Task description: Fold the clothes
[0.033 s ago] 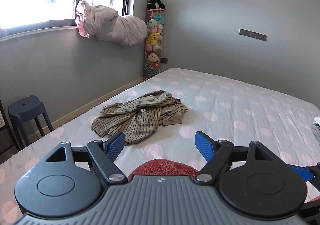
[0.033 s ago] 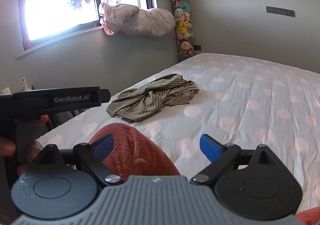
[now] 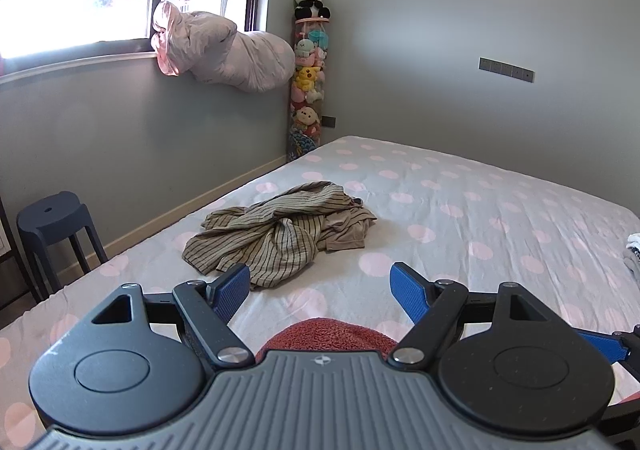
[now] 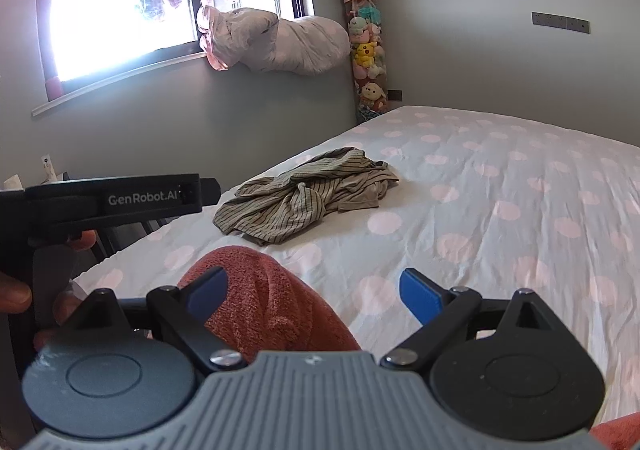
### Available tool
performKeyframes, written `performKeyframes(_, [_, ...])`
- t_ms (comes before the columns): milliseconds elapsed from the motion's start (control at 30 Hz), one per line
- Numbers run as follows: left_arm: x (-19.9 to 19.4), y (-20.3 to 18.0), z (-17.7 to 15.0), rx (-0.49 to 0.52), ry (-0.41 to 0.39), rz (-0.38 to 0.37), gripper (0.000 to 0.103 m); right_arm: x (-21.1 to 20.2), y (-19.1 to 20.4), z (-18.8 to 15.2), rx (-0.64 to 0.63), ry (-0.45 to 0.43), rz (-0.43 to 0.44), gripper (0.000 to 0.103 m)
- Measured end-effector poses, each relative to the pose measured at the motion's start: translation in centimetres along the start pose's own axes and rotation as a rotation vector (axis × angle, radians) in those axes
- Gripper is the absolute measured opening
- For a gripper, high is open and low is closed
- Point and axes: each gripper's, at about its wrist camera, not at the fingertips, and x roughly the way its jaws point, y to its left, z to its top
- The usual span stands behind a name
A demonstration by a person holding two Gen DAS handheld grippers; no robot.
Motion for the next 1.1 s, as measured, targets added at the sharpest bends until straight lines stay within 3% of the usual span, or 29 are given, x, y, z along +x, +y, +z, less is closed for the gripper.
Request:
performKeyframes(367, [0.4, 0.0, -0.1, 0.004, 0.016, 0.004, 0.076, 0.1, 0.1, -1.0, -0.026, 0.000, -0.002, 0.094])
performKeyframes(1100, [1.0, -0.2, -0.4, 0.005, 0.037, 0.001, 0.076, 0.3, 0.0, 0.0, -0.018, 0.008, -0.004, 0.095])
